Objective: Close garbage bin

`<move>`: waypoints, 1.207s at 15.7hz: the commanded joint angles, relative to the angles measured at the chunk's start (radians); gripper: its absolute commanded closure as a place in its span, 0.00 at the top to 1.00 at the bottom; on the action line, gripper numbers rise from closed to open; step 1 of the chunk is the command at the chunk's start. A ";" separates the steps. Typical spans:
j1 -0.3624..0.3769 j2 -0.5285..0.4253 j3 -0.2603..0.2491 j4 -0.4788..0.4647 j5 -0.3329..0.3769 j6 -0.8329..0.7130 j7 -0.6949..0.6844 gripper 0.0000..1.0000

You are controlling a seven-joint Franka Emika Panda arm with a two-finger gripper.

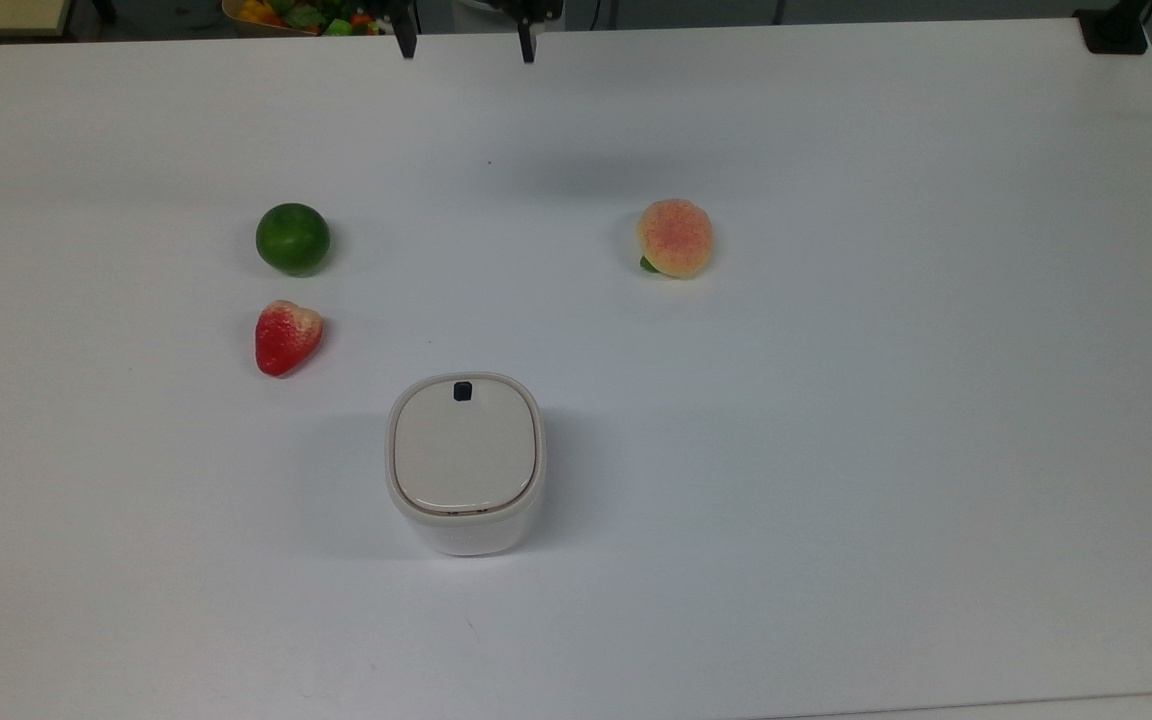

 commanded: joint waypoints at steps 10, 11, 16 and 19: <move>-0.030 -0.098 0.030 -0.135 -0.031 0.133 -0.103 1.00; -0.027 -0.103 0.022 -0.147 -0.032 0.161 -0.119 1.00; 0.037 -0.121 -0.045 -0.172 -0.032 0.194 -0.161 1.00; 0.033 -0.118 -0.045 -0.170 -0.032 0.189 -0.161 1.00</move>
